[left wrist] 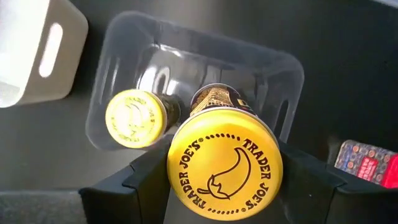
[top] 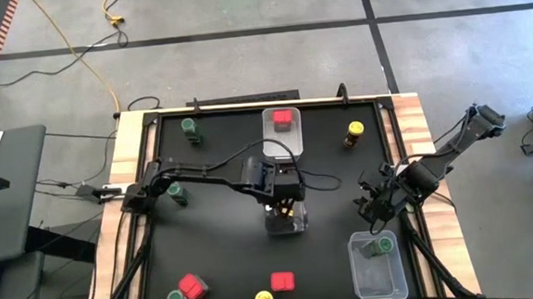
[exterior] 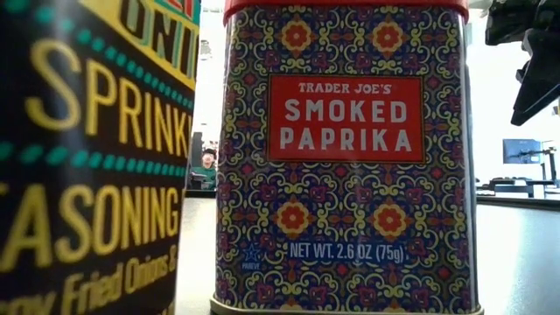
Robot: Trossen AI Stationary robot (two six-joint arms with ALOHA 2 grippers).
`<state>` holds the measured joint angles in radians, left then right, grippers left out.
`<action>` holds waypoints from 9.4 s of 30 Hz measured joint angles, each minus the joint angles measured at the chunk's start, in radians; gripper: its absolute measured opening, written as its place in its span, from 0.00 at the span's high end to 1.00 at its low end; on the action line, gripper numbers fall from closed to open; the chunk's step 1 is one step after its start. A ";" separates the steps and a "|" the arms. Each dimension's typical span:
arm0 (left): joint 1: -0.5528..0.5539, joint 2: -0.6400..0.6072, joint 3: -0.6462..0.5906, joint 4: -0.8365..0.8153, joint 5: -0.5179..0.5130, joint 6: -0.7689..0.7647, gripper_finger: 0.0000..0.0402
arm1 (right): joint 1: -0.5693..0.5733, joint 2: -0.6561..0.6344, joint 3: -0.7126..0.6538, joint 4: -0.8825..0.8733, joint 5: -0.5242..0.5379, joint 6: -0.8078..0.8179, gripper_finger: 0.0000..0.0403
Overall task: Sort spices by type
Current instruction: Put the top left yellow seasoning bottle into the black bin, then put the middle right green seasoning bottle into the transparent bin
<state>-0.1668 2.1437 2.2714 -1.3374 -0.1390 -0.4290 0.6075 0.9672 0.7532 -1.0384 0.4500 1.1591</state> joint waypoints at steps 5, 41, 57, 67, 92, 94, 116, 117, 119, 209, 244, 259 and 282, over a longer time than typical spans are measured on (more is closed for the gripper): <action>-0.012 0.001 -0.064 0.011 0.003 -0.015 0.41 | 0.000 0.000 0.000 0.000 0.000 0.000 0.28; 0.003 0.002 -0.251 0.146 0.026 0.009 0.41 | 0.000 0.000 0.000 0.025 0.000 0.019 0.28; 0.004 0.002 -0.277 0.196 0.039 0.013 0.41 | 0.000 0.000 0.000 0.027 0.000 0.019 0.28; 0.004 0.002 -0.276 0.215 0.041 0.024 0.41 | 0.000 0.000 0.000 0.027 0.000 0.018 0.28; 0.004 0.001 -0.276 0.203 0.041 0.023 0.33 | 0.000 0.000 0.000 0.028 0.000 0.011 0.28; 0.004 0.001 -0.275 0.203 0.041 0.024 0.32 | 0.000 0.000 0.000 0.029 0.000 0.011 0.28; 0.012 0.001 -0.275 0.176 0.041 0.023 0.32 | 0.000 0.000 0.000 0.031 0.000 0.011 0.28; 0.012 0.001 -0.276 0.176 0.041 0.023 0.32 | 0.000 0.000 0.000 0.031 0.000 0.011 0.28; 0.012 0.001 -0.275 0.176 0.041 0.021 0.32 | 0.000 0.000 0.000 0.031 0.000 0.011 0.28; 0.039 -0.163 -0.078 -0.065 -0.017 0.175 0.32 | -0.049 0.001 0.000 0.087 -0.003 0.031 0.28; 0.388 -1.063 -1.237 0.455 -0.166 0.333 0.31 | -0.333 0.001 0.000 0.119 -0.003 0.153 0.28; 0.387 -1.062 -1.237 0.453 -0.239 0.280 0.06 | -0.369 0.001 0.000 0.136 -0.003 0.151 0.28; 0.297 -1.219 -1.191 0.035 -0.194 -0.544 0.05 | -0.368 0.002 0.000 0.135 -0.003 0.101 0.28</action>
<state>0.1307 0.9252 1.0801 -1.3022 -0.3332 -0.9725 0.2394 0.9688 0.7528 -0.9035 0.4469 1.2602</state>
